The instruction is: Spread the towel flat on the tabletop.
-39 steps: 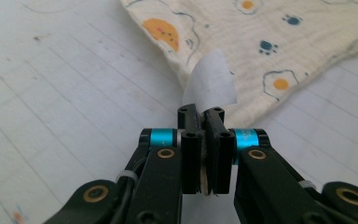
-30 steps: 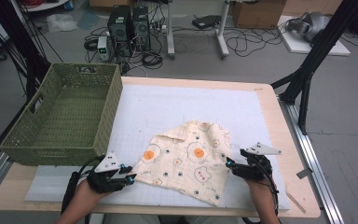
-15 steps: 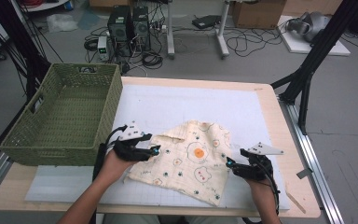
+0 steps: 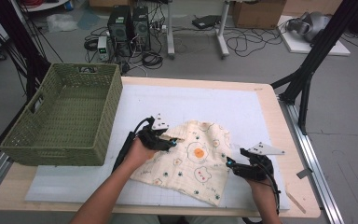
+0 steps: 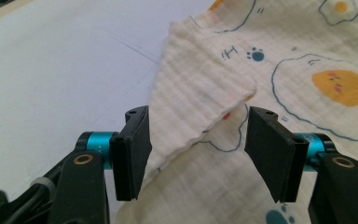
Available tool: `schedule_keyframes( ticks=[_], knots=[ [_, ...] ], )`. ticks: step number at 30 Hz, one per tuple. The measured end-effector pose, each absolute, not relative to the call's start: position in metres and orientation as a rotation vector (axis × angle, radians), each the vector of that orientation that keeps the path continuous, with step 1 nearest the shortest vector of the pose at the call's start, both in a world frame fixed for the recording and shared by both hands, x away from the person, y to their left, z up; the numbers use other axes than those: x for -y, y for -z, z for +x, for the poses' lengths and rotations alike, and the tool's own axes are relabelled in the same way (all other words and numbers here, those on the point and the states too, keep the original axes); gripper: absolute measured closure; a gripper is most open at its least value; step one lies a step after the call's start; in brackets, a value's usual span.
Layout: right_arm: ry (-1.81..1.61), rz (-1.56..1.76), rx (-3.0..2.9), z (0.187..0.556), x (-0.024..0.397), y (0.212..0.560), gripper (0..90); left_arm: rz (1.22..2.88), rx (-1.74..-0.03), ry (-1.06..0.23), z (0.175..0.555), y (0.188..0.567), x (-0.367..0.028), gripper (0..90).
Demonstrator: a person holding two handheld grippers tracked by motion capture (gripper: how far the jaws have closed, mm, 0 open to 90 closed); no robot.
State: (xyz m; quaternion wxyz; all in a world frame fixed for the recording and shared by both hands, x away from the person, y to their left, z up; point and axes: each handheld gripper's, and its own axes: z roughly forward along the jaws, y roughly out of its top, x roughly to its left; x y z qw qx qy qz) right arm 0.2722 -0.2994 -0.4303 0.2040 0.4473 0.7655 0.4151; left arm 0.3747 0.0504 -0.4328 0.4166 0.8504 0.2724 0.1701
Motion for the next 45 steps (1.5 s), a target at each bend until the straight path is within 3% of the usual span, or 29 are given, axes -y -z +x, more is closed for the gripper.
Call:
schedule_keyframes(
  ticks=[6, 13, 19, 27, 33, 34, 36, 40, 42, 45],
  knots=[
    [-1.155, 1.253, -2.141, 0.273, 0.3, 0.431, 31.2, 2.161, -0.662, -0.453, 0.38, 0.435, -0.032, 44.8],
    [-1.157, 1.245, -2.15, 0.273, 0.3, 0.431, 32.1, 2.234, -0.661, -0.514, 0.385, 0.439, -0.027, 86.1],
    [-1.158, 1.245, -2.151, 0.272, 0.301, 0.432, 32.1, 2.164, -0.742, -0.518, 0.392, 0.434, -0.041, 87.9],
    [-1.146, 1.247, -2.162, 0.274, 0.3, 0.433, 32.3, 2.031, -0.997, -0.62, 0.409, 0.427, -0.089, 88.0],
    [-1.109, 1.262, -2.164, 0.277, 0.3, 0.436, 33.7, 2.018, -1.069, -0.615, 0.413, 0.43, -0.098, 87.5],
    [-1.103, 1.265, -2.155, 0.278, 0.301, 0.436, 33.8, 2.018, -1.069, -0.615, 0.413, 0.43, -0.098, 85.3],
    [-1.103, 1.284, -2.14, 0.281, 0.305, 0.432, 34.6, 2.017, -1.073, -0.582, 0.411, 0.43, -0.097, 67.4],
    [-1.138, 1.324, -2.056, 0.292, 0.318, 0.42, 35.5, 1.993, -1.056, -0.567, 0.404, 0.431, -0.1, 50.8],
    [-1.133, 1.33, -2.04, 0.302, 0.322, 0.418, 35.6, 1.99, -1.052, -0.566, 0.403, 0.431, -0.102, 48.1],
    [-1.111, 1.299, -2.063, 0.315, 0.319, 0.421, 42.5, 1.967, -1.038, -0.523, 0.397, 0.434, -0.108, 45.9]
  ],
)
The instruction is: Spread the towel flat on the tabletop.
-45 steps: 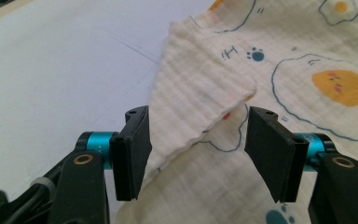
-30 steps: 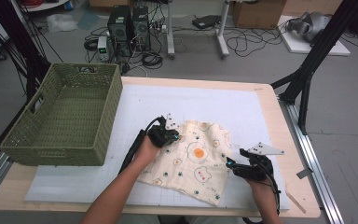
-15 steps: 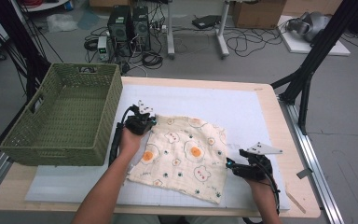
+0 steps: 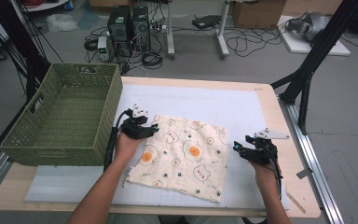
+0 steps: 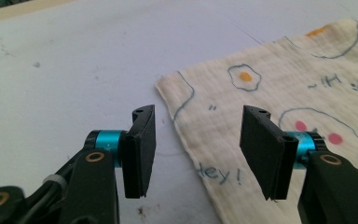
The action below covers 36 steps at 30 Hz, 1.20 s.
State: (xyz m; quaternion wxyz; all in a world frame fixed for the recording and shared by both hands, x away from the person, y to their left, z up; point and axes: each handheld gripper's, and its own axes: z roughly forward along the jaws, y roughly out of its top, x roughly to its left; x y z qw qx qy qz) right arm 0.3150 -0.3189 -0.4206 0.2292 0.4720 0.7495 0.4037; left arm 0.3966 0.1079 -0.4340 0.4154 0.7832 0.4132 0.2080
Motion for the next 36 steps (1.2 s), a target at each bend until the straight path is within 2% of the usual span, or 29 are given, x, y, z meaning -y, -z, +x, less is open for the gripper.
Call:
schedule_keyframes(
  ticks=[14, 17, 18, 20, 21, 27, 31, 34, 36],
  knots=[
    [-1.012, 1.306, -2.225, 0.377, 0.265, 0.437, 51.5, 1.982, -1.029, -0.492, 0.391, 0.431, -0.11, 45.1],
    [-0.946, 1.26, -2.251, 0.379, 0.258, 0.443, 62.3, 1.976, -1.026, -0.493, 0.39, 0.428, -0.112, 45.2],
    [-0.95, 1.251, -2.265, 0.379, 0.259, 0.442, 77.2, 1.976, -1.026, -0.493, 0.39, 0.428, -0.112, 45.1],
    [-0.897, 1.225, -2.258, 0.38, 0.26, 0.441, 86.2, 1.978, -1.033, -0.483, 0.389, 0.428, -0.113, 44.9],
    [-0.87, 1.226, -2.244, 0.381, 0.262, 0.441, 87.5, 1.979, -1.033, -0.48, 0.389, 0.428, -0.113, 44.8],
    [-0.843, 1.315, -2.096, 0.389, 0.286, 0.442, 86.2, 2.001, -1.009, -0.449, 0.387, 0.429, -0.109, 44.2],
    [-0.921, 1.346, -2.045, 0.384, 0.295, 0.435, 70.4, 1.998, -0.997, -0.451, 0.388, 0.43, -0.105, 44.3],
    [-0.979, 1.305, -2.048, 0.375, 0.299, 0.425, 66.3, 1.99, -0.994, -0.422, 0.388, 0.429, -0.103, 49.6],
    [-0.995, 1.285, -2.044, 0.368, 0.303, 0.418, 61.7, 1.982, -0.98, -0.432, 0.388, 0.428, -0.1, 49.4]
  ],
)
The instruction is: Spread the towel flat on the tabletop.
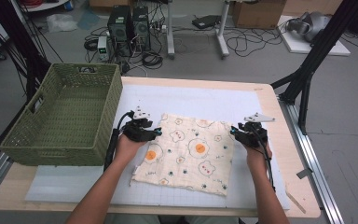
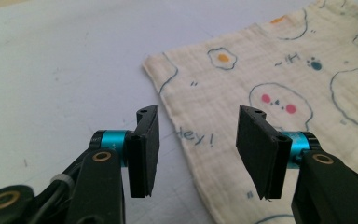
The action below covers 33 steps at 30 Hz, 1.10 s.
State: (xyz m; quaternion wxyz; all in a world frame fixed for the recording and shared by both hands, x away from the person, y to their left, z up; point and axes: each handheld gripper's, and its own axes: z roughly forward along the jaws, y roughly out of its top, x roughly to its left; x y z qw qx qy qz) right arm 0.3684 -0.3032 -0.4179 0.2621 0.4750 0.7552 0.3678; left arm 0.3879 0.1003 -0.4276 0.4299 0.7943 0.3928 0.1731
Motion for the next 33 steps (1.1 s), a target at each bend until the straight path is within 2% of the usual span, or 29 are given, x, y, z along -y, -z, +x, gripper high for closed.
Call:
schedule_keyframes(
  ticks=[5, 11, 16, 22, 23, 26, 28, 33],
  knots=[
    [-1.086, 1.281, -2.038, 0.344, 0.312, 0.403, 48.1, 1.95, -0.969, -0.419, 0.391, 0.421, -0.095, 45.6],
    [-1.142, 1.199, -2.078, 0.312, 0.311, 0.393, 43.5, 1.982, -1.001, -0.418, 0.397, 0.426, -0.091, 43.7],
    [-1.163, 1.176, -2.052, 0.296, 0.309, 0.402, 41.9, 1.994, -1.05, -0.465, 0.405, 0.434, -0.084, 43.5],
    [-1.129, 1.196, -2.072, 0.298, 0.312, 0.409, 40.9, 2.075, -1.039, -0.487, 0.408, 0.447, -0.077, 44.2],
    [-1.129, 1.204, -2.068, 0.298, 0.313, 0.411, 40.6, 2.084, -1.015, -0.484, 0.408, 0.446, -0.075, 55.9],
    [-1.124, 1.204, -2.072, 0.299, 0.313, 0.412, 40.3, 2.113, -0.927, -0.479, 0.404, 0.446, -0.069, 83.1],
    [-1.115, 1.198, -2.077, 0.299, 0.312, 0.414, 40.3, 2.119, -0.943, -0.536, 0.403, 0.446, -0.067, 86.3],
    [-1.1, 1.2, -2.085, 0.299, 0.311, 0.417, 40.6, 2.078, -1.115, -0.634, 0.408, 0.443, -0.089, 86.7]
  ],
)
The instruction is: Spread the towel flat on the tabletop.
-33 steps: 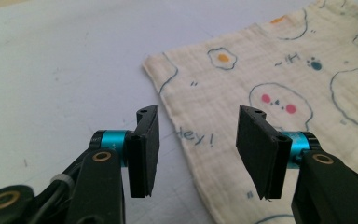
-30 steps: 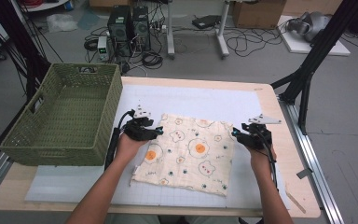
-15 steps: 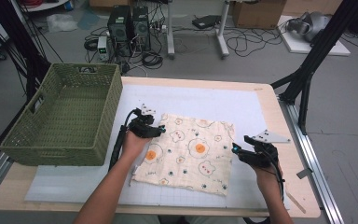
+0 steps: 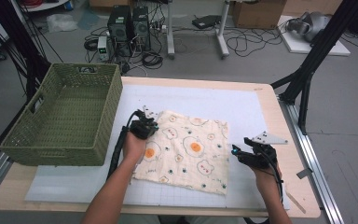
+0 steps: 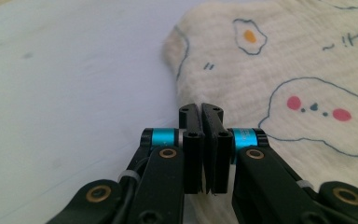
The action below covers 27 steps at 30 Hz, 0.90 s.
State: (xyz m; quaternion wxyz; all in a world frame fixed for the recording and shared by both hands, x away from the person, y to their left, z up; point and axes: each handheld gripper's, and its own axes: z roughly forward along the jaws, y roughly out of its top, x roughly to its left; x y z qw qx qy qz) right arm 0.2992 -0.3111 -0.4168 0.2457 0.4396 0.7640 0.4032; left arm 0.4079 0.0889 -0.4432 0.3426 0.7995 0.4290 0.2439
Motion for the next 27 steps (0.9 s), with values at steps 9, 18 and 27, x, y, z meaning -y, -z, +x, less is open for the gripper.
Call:
schedule_keyframes(
  ticks=[9, 18, 27],
  knots=[
    [-1.119, 1.261, -2.138, 0.307, 0.286, 0.433, 45.7, 2.001, -1.217, -0.628, 0.404, 0.445, -0.118, 68.0],
    [-1.056, 1.182, -2.312, 0.313, 0.258, 0.447, 76.1, 1.976, -1.232, -0.604, 0.398, 0.437, -0.118, 44.1],
    [-0.753, 1.101, -2.31, 0.307, 0.272, 0.435, 87.2, 1.965, -1.174, -0.607, 0.386, 0.431, -0.116, 45.7]
  ],
)
